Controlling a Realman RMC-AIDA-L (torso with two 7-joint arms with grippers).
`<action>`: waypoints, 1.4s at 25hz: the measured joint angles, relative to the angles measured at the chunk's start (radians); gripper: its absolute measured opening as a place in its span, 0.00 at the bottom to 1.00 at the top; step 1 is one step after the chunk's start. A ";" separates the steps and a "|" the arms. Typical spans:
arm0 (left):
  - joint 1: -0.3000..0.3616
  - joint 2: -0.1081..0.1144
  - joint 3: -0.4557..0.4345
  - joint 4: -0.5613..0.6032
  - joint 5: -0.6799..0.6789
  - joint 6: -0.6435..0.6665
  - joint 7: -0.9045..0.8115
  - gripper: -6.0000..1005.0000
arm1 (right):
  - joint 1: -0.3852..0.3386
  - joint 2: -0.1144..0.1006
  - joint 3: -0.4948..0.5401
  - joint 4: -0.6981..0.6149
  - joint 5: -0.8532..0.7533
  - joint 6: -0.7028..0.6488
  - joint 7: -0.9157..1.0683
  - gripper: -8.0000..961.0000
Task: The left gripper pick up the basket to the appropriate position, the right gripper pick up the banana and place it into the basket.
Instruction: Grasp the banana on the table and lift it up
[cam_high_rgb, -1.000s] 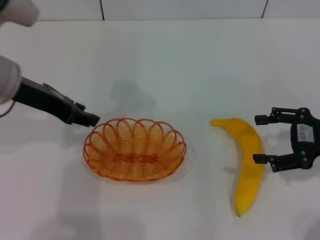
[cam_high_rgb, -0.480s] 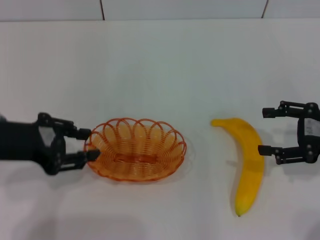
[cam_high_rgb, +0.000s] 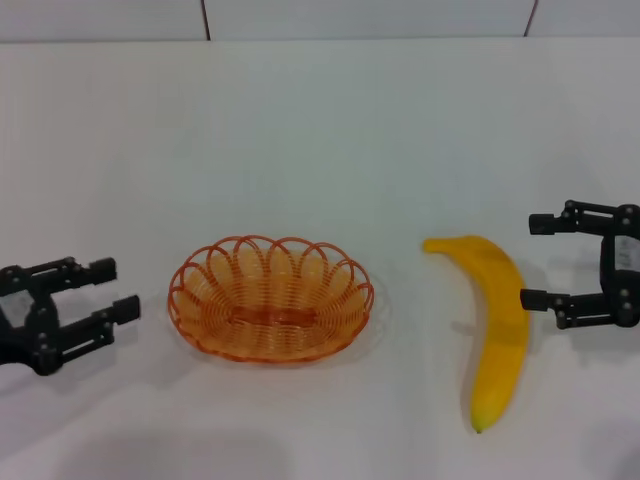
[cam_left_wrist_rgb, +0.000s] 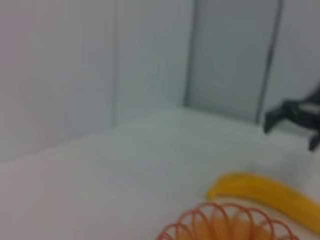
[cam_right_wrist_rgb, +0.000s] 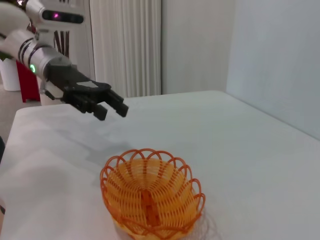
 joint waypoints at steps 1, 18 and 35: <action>-0.011 0.000 -0.051 -0.045 0.011 0.010 0.020 0.48 | 0.000 0.000 0.000 0.000 0.000 0.000 0.000 0.92; -0.081 0.005 -0.151 -0.098 0.199 0.021 -0.010 0.88 | -0.006 0.020 -0.007 -0.254 -0.011 -0.158 0.244 0.92; -0.124 0.005 -0.159 -0.102 0.200 0.022 -0.002 0.89 | 0.027 0.041 -0.218 -0.700 -0.048 -0.105 0.953 0.91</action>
